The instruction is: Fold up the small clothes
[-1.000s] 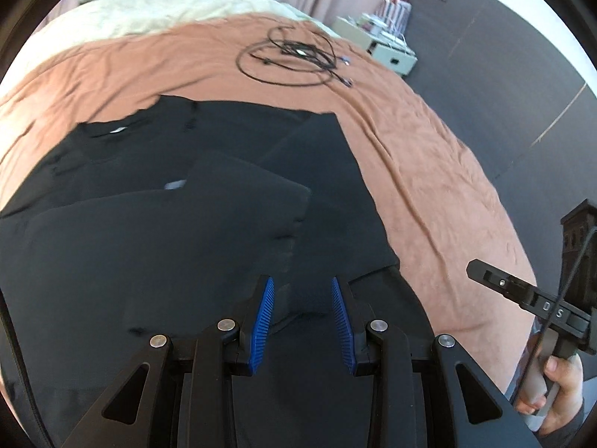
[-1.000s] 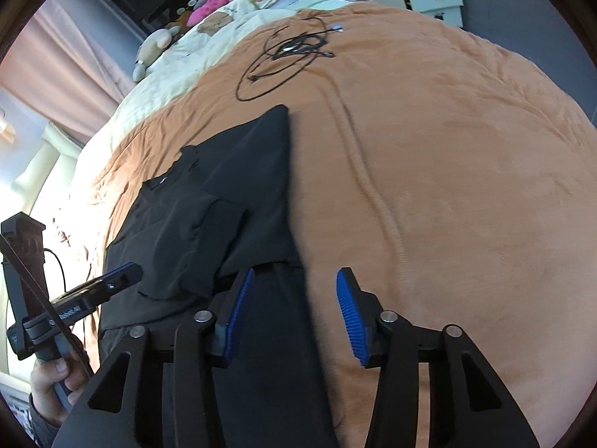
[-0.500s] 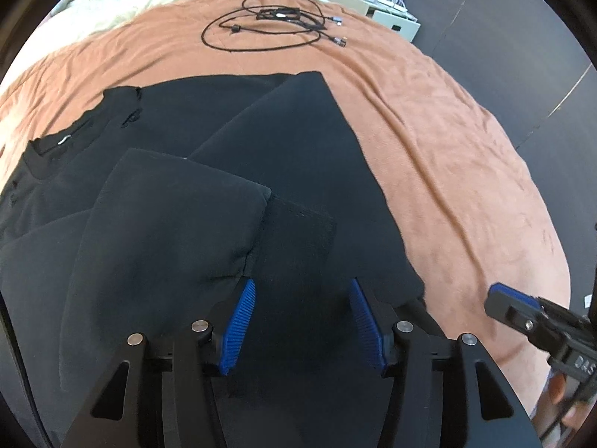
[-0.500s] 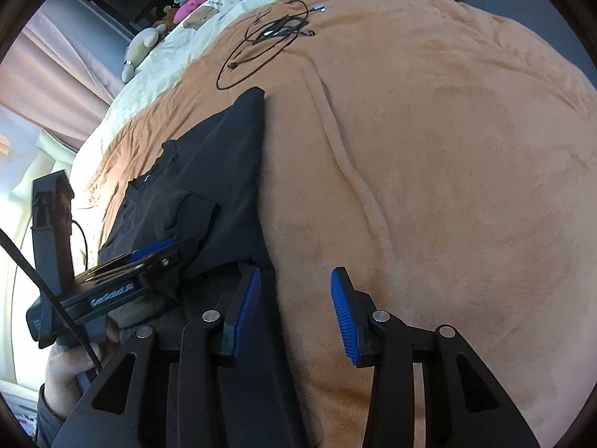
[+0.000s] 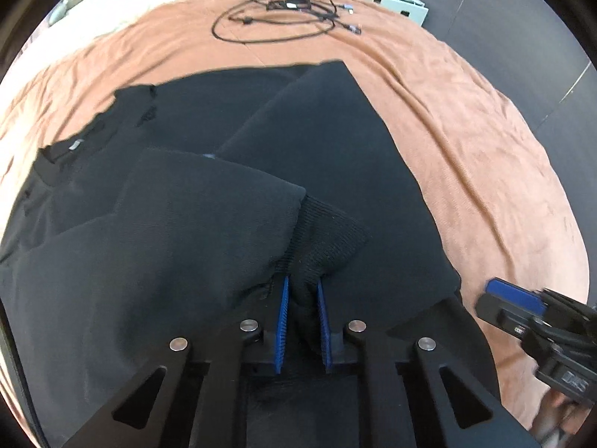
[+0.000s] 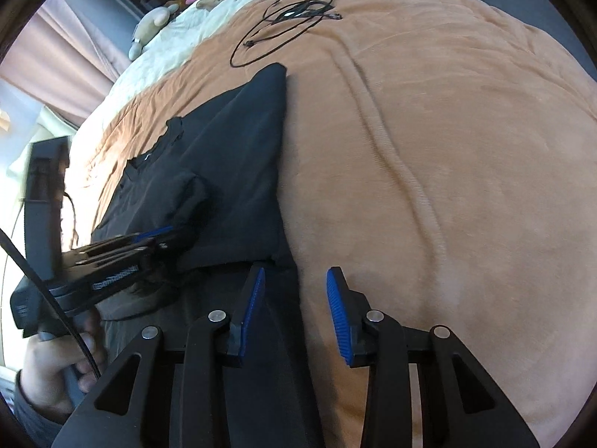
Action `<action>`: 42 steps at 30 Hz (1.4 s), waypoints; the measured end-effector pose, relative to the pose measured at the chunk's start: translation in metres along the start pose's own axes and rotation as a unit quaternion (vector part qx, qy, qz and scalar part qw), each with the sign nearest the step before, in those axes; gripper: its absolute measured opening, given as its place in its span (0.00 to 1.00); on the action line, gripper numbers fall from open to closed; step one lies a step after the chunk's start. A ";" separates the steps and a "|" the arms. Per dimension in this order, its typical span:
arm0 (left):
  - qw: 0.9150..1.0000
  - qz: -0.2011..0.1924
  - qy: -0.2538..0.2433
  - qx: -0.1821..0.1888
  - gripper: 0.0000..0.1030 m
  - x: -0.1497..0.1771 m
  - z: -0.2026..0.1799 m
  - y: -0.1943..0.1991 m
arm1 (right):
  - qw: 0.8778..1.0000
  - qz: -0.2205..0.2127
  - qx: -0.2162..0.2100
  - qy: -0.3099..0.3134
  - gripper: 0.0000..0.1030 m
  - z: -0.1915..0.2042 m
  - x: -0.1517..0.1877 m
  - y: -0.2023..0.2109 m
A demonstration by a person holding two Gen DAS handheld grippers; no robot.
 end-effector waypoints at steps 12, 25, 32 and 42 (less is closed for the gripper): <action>0.997 -0.061 0.047 -0.020 0.13 0.018 0.080 0.111 | 0.999 0.009 0.039 0.034 0.31 0.025 0.000 -0.023; 0.982 -0.121 0.129 -0.065 0.12 0.061 0.185 0.205 | 0.995 0.000 0.090 0.051 0.29 0.043 -0.001 -0.031; 0.973 -0.139 0.170 -0.071 0.12 0.092 0.226 0.225 | 0.991 -0.002 0.113 0.066 0.28 0.051 0.001 -0.033; 0.959 -0.124 0.244 -0.072 0.11 0.151 0.292 0.198 | 0.988 0.001 0.128 0.085 0.28 0.054 -0.003 -0.038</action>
Point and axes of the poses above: each gripper's, at about its wrist camera, not at the fingertips, and y roughly against the way its jaws point, z to its left, x to its underside, the point moved 3 cm from there along -y, roughly the way its jaws point, and after that the axes turned 12 degrees about x, right-handed, at the moved point
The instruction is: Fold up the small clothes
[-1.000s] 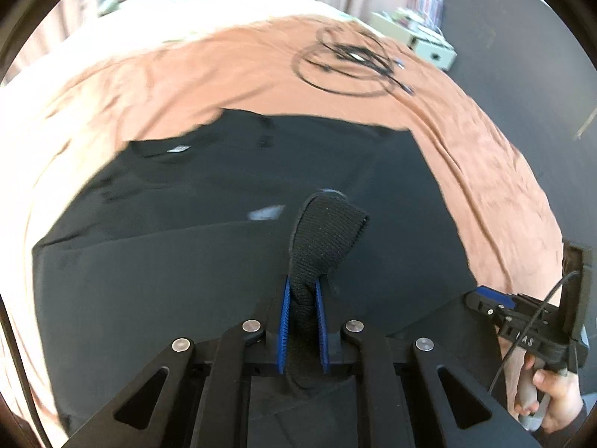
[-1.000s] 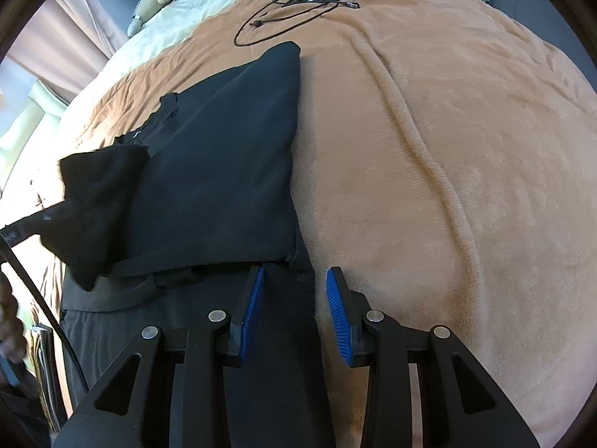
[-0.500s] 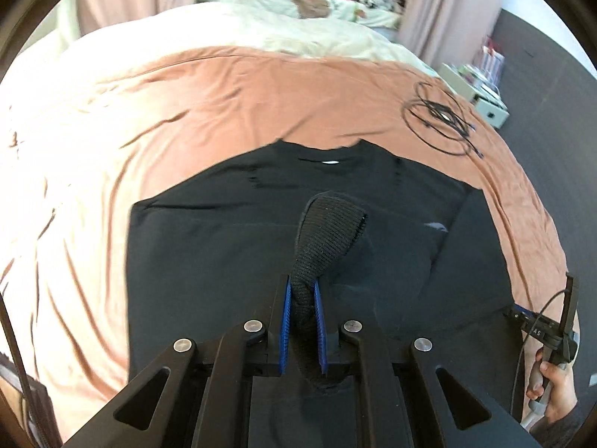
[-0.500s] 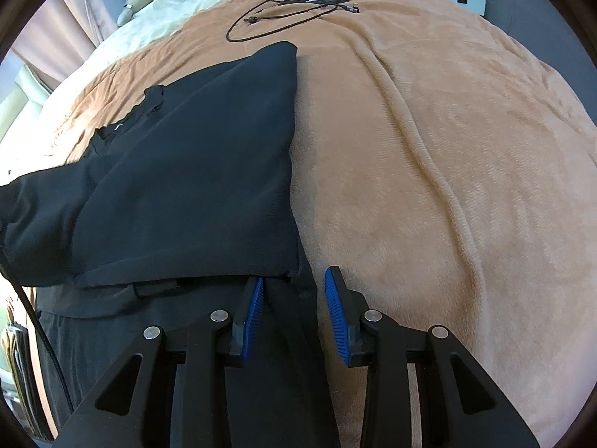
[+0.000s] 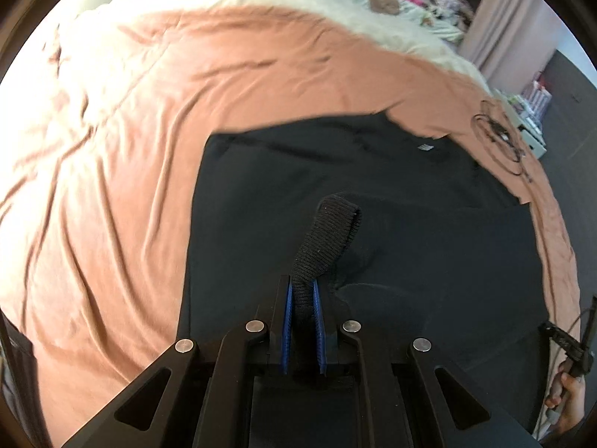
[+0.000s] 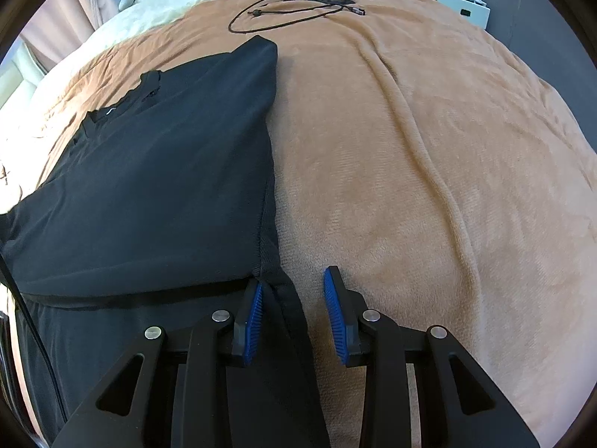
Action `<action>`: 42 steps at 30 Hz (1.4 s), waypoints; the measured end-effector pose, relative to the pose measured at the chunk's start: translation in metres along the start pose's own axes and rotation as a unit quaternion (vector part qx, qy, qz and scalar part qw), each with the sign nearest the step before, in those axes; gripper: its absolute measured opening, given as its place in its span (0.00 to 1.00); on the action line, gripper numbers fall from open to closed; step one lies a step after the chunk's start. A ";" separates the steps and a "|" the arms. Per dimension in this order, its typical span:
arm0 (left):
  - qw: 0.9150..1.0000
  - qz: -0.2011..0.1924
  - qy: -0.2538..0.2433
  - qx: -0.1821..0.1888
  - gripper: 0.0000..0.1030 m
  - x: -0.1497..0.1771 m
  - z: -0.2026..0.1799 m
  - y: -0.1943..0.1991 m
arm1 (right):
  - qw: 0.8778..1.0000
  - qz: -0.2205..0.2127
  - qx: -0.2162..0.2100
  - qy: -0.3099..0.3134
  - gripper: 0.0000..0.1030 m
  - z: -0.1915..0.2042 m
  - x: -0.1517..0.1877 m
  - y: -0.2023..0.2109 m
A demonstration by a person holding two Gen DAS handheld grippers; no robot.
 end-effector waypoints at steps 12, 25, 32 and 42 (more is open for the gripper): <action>0.999 0.013 0.025 0.034 0.11 0.017 0.026 -0.031 | 0.998 -0.014 -0.056 0.030 0.29 -0.009 -0.010 0.045; 0.999 -0.015 0.028 0.008 0.00 0.013 0.065 -0.002 | 0.999 0.029 -0.036 -0.026 0.29 0.009 -0.010 -0.011; 1.000 -0.016 0.022 0.009 0.00 0.020 0.077 0.031 | 1.000 0.011 -0.007 -0.014 0.29 0.015 -0.006 0.001; 0.999 -0.030 -0.007 0.025 0.45 0.053 0.061 0.078 | 0.999 -0.024 -0.037 -0.013 0.40 0.002 0.023 0.060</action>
Point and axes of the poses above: each gripper's, at about its wrist camera, not at the fingertips, and y roughly against the way its jaws point, z to its left, x to its underside, the point moved 3 cm from there along -y, roughly the way its jaws point, and after that the axes turned 12 degrees about x, right-handed, at the moved point
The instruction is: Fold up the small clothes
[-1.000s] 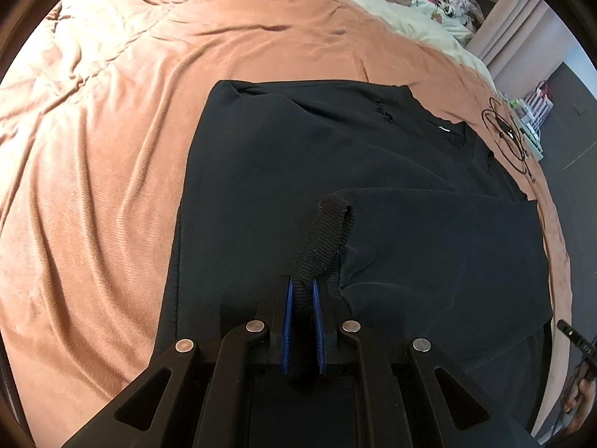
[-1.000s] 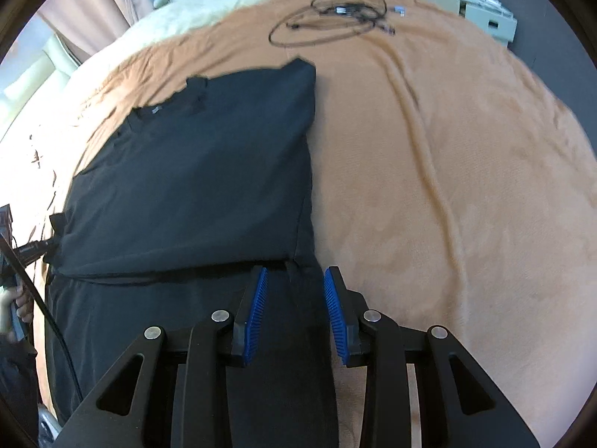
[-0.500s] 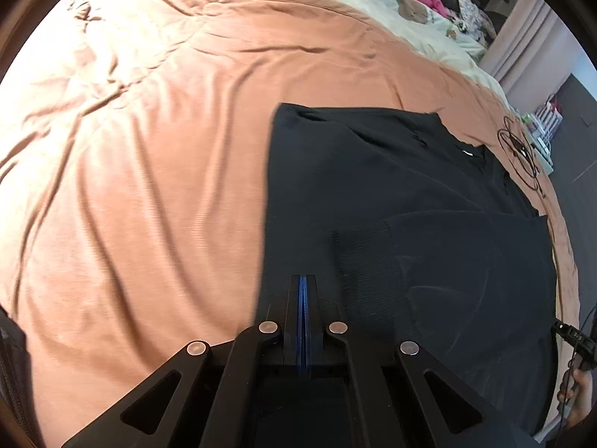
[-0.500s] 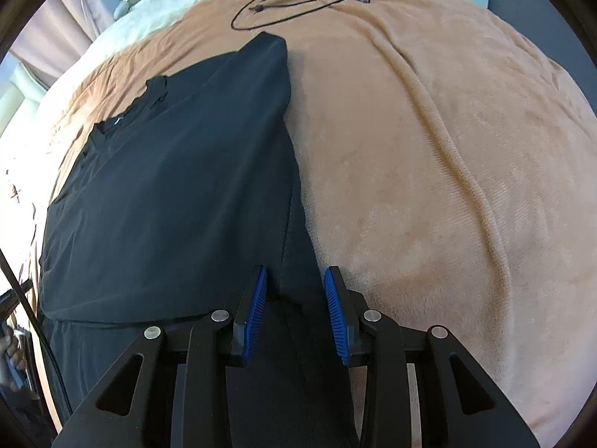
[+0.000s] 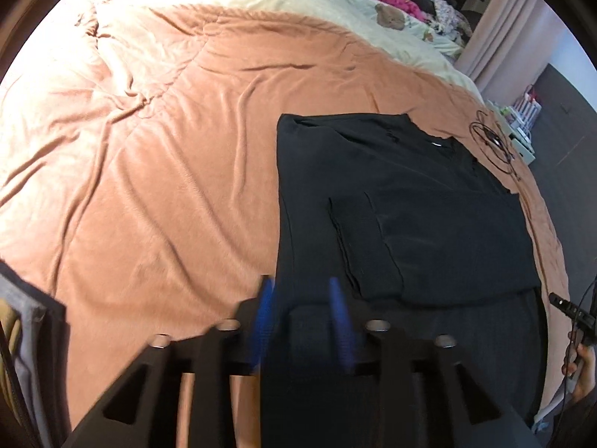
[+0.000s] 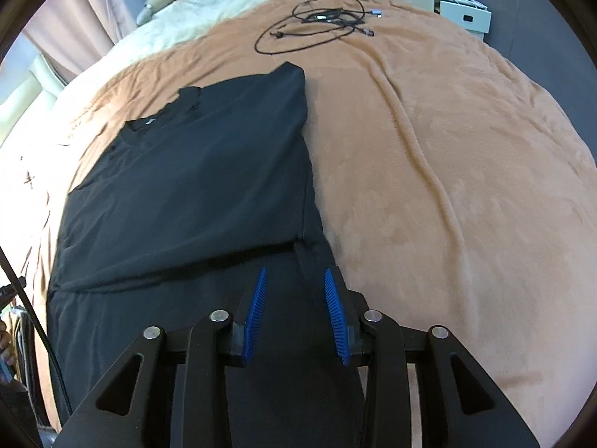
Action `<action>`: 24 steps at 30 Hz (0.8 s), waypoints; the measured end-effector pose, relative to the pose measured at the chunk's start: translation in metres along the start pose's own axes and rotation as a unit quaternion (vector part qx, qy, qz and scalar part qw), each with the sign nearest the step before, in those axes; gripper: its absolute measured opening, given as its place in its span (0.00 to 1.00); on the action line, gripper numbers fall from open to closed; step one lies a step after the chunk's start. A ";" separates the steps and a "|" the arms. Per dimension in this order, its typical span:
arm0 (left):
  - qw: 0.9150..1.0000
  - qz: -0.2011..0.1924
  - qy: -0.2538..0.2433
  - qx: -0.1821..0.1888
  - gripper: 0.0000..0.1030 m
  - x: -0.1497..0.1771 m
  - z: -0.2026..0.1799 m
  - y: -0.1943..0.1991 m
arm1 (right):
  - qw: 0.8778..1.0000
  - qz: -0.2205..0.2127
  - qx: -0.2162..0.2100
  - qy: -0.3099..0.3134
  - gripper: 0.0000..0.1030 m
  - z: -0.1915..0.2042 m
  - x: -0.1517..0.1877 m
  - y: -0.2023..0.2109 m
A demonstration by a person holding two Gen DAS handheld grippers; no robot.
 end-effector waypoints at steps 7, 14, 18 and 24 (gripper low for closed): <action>1.000 -0.020 -0.011 0.011 0.62 0.038 -0.010 0.043 | 0.999 -0.033 -0.024 0.004 0.76 -0.011 0.036 0.050; 0.999 -0.034 -0.018 0.021 0.86 0.090 -0.013 0.077 | 0.998 -0.045 -0.033 0.003 0.87 -0.025 0.082 0.086; 0.999 -0.035 -0.011 0.026 0.86 0.121 -0.009 0.092 | 0.998 -0.047 -0.037 -0.001 0.94 -0.034 0.109 0.103; 0.998 -0.038 -0.004 0.041 0.86 0.172 -0.007 0.111 | 0.998 -0.042 -0.046 0.004 0.94 -0.044 0.146 0.123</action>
Point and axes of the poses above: each gripper's, at about its wrist camera, not at the fingertips, and y roughly against the way its jaws point, z to its left, x to its underside, the point moved 3 cm from there along -y, roughly the way its jaws point, and after that the axes turned 12 degrees about x, right-handed, at the moved point
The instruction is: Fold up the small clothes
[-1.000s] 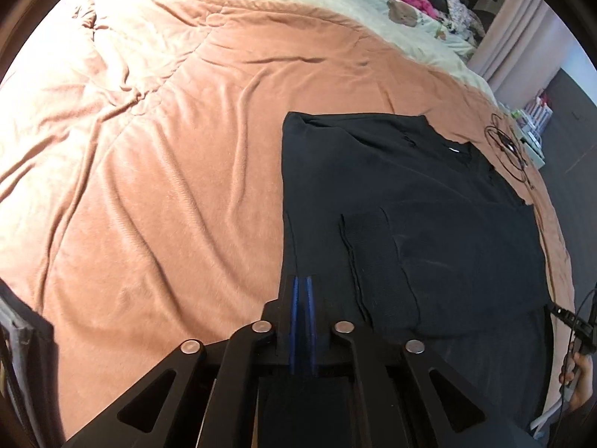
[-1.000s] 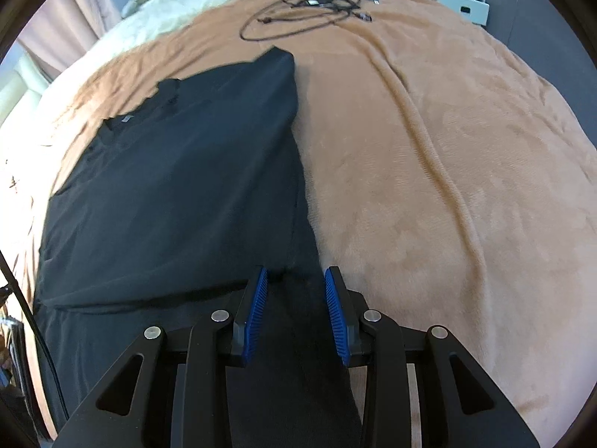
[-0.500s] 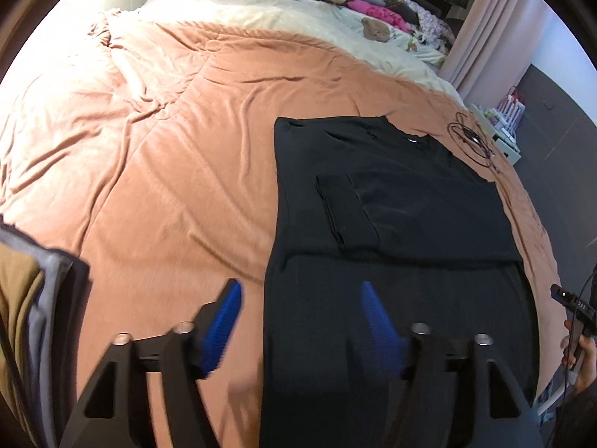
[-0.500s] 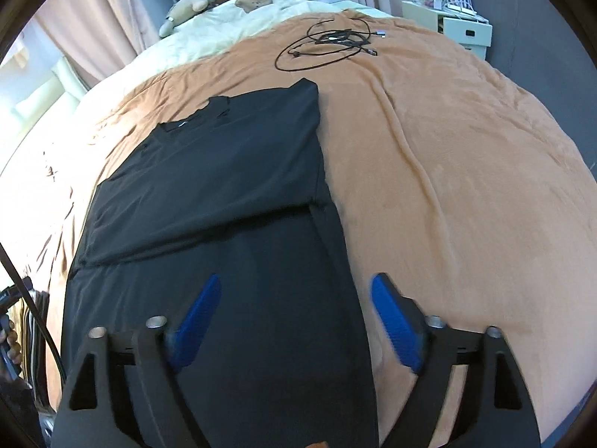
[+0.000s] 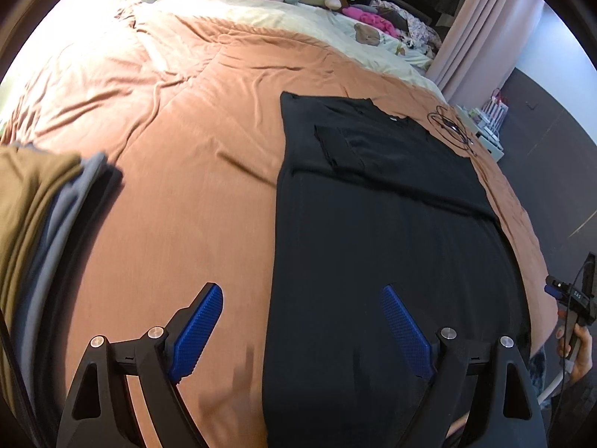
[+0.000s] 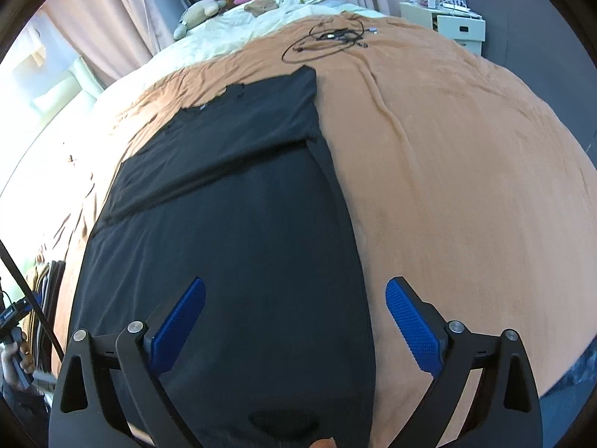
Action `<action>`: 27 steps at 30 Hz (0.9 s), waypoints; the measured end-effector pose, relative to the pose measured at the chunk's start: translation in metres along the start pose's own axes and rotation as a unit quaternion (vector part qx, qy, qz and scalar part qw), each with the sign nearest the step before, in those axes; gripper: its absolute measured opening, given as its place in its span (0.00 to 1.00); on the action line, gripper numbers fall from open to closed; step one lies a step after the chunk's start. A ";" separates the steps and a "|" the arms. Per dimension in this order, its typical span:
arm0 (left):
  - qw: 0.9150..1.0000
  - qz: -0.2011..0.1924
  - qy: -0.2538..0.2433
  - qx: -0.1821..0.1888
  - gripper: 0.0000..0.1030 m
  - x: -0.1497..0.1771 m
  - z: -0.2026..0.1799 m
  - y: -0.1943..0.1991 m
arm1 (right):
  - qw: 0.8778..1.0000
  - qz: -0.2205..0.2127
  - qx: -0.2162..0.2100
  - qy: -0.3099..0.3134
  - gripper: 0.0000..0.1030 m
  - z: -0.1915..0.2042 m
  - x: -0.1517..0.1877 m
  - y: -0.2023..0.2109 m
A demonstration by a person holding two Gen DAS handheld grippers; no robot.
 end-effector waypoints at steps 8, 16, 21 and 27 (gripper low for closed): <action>0.999 0.000 0.028 0.021 0.74 0.062 0.009 0.014 | 1.000 -0.018 -0.012 -0.007 0.94 -0.018 0.047 0.027; 0.997 0.007 0.068 0.041 0.53 0.116 0.021 0.013 | 0.999 0.002 -0.043 -0.030 0.73 -0.041 0.092 0.031; 0.993 0.012 0.100 0.062 0.45 0.136 0.032 0.008 | 0.997 0.021 -0.059 -0.035 0.63 -0.048 0.108 0.023; 0.990 0.010 0.112 0.080 0.44 0.133 0.034 0.004 | 0.995 0.037 -0.074 -0.064 0.57 -0.063 0.109 0.004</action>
Point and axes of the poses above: each gripper's, at about its wrist camera, not at the fingertips, and y roughly against the way its jaws point, z to its left, x to its underside, the point moved 3 cm from there along -y, roughly the way its jaws point, and after that the axes turned 12 degrees about x, right-handed, at the moved point
